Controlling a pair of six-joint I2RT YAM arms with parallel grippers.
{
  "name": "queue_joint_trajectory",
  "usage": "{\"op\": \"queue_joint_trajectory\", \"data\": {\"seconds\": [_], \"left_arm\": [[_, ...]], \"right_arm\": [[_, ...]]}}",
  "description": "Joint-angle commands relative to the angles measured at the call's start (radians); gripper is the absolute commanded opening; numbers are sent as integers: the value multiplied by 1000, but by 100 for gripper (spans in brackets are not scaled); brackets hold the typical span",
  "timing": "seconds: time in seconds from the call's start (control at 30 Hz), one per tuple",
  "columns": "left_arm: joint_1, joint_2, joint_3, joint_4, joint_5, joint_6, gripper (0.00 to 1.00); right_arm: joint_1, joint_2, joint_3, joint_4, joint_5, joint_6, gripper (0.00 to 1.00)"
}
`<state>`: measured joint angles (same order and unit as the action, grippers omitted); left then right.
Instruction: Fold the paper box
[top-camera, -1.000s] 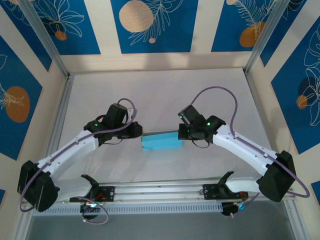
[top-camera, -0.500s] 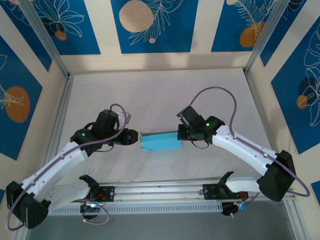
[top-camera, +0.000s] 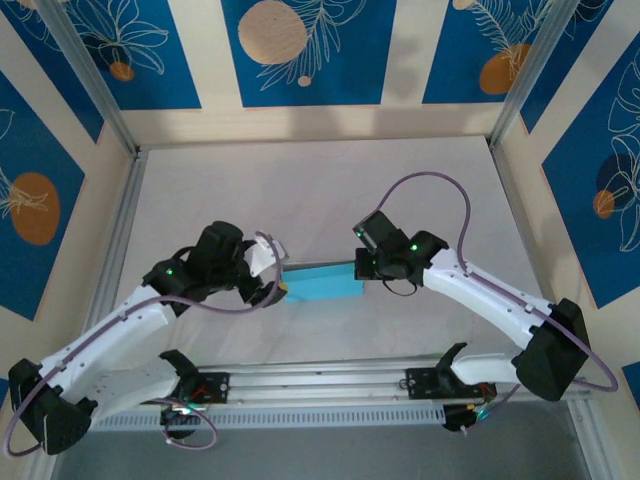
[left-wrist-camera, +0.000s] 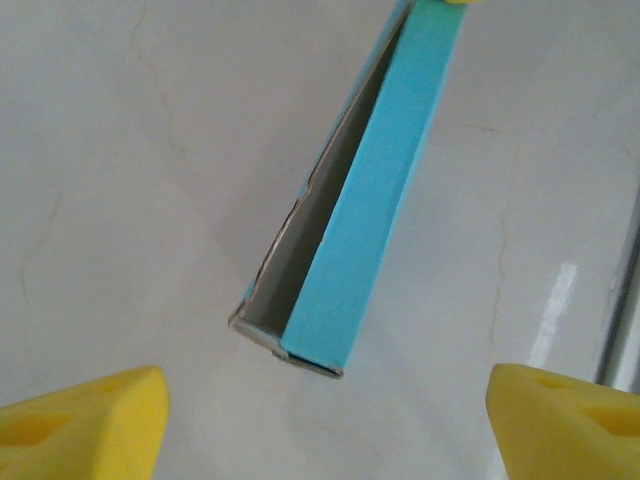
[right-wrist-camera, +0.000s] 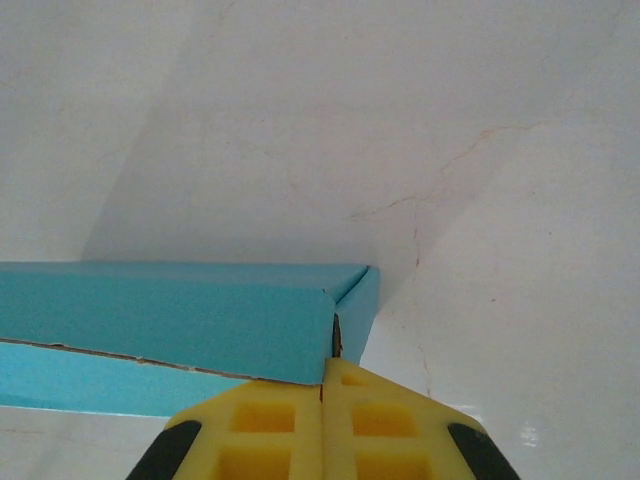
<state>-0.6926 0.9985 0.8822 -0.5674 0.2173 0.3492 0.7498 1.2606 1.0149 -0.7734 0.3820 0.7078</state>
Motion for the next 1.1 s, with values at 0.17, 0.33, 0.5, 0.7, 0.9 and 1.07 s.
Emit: {"op": "queue_joint_trajectory", "data": {"seconds": [0.17,0.33,0.5,0.7,0.9,1.07], "left_arm": [[-8,124,25,91,134,278,86],[-8,185,32,128,139,308,86],[-35,201,11,127,114,350,84],[-100,181,-80,204,14,366,73],[-165,166,-158,293,-110,413,58],[-204,158,-183,348,-222,452,42]], "right_arm": [[-3,39,-21,-95,-43,-11,0],[-7,39,-21,-92,-52,-10,0],[-9,39,-19,-96,-54,-5,0],[-13,38,-21,-97,-59,1,0],[-17,40,-17,-98,-66,4,0],[-18,40,-16,-98,-66,9,0]]}}
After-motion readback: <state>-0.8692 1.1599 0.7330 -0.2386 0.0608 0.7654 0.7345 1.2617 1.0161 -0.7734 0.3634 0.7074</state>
